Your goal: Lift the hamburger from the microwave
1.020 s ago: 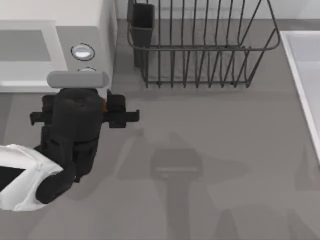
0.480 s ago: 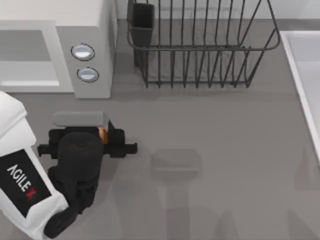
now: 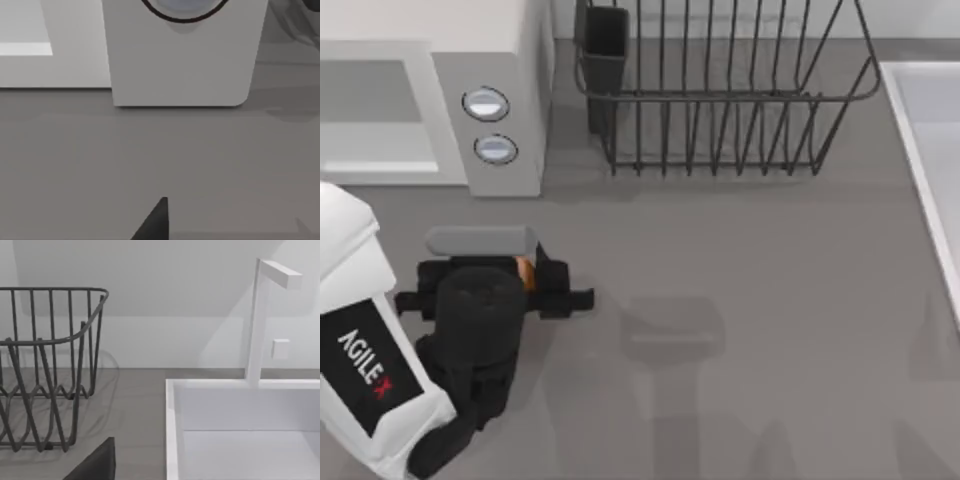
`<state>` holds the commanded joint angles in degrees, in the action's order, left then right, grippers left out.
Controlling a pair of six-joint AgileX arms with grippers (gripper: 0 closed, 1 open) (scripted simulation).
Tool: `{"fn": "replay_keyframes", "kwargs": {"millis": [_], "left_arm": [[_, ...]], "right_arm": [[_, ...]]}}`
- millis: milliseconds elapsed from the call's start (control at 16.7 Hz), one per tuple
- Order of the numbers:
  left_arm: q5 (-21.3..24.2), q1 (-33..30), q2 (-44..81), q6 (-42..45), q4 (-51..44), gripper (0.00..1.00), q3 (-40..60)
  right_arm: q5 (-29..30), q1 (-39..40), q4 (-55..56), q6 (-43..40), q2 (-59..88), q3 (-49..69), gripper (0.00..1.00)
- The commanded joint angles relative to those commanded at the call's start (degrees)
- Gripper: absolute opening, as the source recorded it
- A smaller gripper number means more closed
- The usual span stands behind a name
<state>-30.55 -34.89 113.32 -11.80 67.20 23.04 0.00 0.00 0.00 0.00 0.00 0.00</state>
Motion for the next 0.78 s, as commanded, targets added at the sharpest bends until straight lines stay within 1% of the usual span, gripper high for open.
{"fn": "replay_keyframes", "kwargs": {"millis": [600,660,780], "left_arm": [[0.0,0.0,0.0,0.0,0.0,0.98,0.0],[0.0,0.0,0.0,0.0,0.0,1.00,0.0],[0.0,0.0,0.0,0.0,0.0,1.00,0.0]], "right_arm": [[0.0,0.0,0.0,0.0,0.0,0.0,1.00],[0.0,0.0,0.0,0.0,0.0,0.0,1.00],[0.0,0.0,0.0,0.0,0.0,0.0,1.00]]}}
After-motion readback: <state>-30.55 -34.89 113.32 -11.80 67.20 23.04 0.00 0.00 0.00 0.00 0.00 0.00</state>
